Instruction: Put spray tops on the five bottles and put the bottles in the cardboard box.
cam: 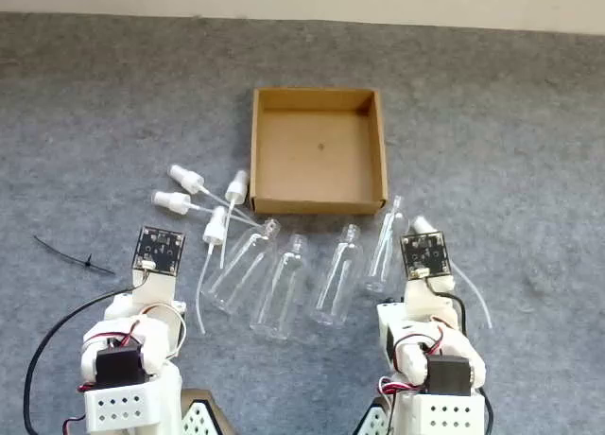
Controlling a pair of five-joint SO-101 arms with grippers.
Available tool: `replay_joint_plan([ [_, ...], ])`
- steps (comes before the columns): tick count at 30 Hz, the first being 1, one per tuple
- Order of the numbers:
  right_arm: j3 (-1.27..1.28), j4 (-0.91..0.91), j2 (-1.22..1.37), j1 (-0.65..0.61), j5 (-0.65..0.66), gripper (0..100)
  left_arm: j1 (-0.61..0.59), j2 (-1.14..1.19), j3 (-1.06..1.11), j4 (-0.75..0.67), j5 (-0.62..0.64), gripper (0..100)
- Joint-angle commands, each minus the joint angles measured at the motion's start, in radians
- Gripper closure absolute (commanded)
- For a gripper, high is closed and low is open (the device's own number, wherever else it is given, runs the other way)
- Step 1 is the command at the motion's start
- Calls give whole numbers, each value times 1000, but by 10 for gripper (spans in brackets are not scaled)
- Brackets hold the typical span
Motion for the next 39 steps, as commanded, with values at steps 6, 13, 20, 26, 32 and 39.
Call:
replay_joint_plan([
  [6, 133, 4, 1, 7, 0, 964, -10, -12, 19, 8, -3, 913],
  [13, 133, -5, -2, 7, 0, 964, -10, -12, 19, 8, -3, 913],
  [20, 128, -5, -2, 7, 6, 964, -10, -12, 19, 8, -3, 913],
  [26, 128, -19, -4, 10, 6, 964, -10, -12, 19, 8, -3, 913],
  [32, 127, -133, -4, 13, 6, 964, -10, -12, 19, 8, -3, 913],
  [39, 125, -166, -4, 19, 198, 964, -10, -12, 19, 8, -3, 913],
])
